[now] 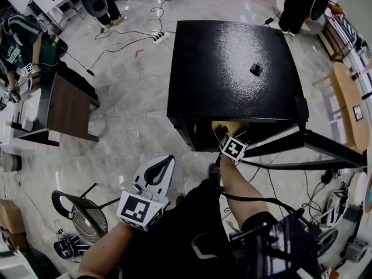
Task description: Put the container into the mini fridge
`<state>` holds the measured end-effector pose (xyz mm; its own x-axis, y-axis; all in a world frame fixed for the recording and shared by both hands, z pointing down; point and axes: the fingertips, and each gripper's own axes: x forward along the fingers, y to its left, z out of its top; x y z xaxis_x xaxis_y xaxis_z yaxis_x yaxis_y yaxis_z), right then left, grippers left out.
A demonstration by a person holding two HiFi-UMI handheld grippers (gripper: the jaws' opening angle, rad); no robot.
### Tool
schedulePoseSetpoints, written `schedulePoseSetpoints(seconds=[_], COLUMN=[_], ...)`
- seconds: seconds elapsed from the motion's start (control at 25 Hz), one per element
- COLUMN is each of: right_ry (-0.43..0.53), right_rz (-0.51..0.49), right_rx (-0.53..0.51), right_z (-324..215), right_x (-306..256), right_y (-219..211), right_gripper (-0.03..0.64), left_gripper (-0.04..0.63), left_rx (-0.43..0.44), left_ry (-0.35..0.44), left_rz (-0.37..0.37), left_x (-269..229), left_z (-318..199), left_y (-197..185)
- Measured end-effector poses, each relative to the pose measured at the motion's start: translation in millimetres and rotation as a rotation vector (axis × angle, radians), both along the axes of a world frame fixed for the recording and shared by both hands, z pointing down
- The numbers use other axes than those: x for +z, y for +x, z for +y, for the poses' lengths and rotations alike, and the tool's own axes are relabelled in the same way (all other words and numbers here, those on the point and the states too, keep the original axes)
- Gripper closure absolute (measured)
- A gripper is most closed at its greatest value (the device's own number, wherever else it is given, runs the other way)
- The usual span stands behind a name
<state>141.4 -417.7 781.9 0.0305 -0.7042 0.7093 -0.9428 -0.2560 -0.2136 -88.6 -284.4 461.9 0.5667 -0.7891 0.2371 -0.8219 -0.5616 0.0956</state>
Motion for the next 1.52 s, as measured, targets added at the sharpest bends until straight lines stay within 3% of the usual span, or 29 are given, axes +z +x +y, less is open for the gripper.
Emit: schedulePoseSetpoints(seconds=[0.2,0.44,0.6,0.64,0.72,0.84,1.2,1.52], right_ry=[0.070,0.195,0.266,0.264,0.239,0.202,0.090,0.080], right_rz=[-0.046,-0.236,-0.231,-0.229,-0.226,-0.208,-0.166,-0.197], right_rx=[0.036,0.158,0.111,0.096,0.089,0.071,0.027,-0.018], right_z=[-2.7,12.2,27.3,31.4,39.8,44.9,44.9,30.8], right_x=[-9.5,-27.5,-39.8,-36.4,-22.9,-13.8,-0.2,-0.8], right_y=[1.6,-0.7,6.4,7.8,12.7,14.9,6.1,-16.4], right_gripper=[0.229,0.230,0.244,0.272,0.444,0.554,0.595,0.595], left_gripper=[0.588,0.586,0.588,0.588,0.588,0.588,0.588,0.588], left_rx=[-0.005,0.005,-0.001,-0.004,-0.005,0.005,0.015,0.000], left_ry=[-0.003,0.006,0.010,0.010,0.009,0.010,0.018,0.018], left_rz=[0.001,0.003,0.004,0.003,0.004,0.015,0.011,0.016], left_x=[1.0,2.4,0.3,0.5,0.9,0.7,-2.4,-1.9], left_z=[-1.9,-1.8,-2.7,-2.9,-2.7,-1.6,4.0,6.0], left_y=[-3.4,-2.9,-5.5,-6.2,-5.6,-2.0,1.2,-1.2])
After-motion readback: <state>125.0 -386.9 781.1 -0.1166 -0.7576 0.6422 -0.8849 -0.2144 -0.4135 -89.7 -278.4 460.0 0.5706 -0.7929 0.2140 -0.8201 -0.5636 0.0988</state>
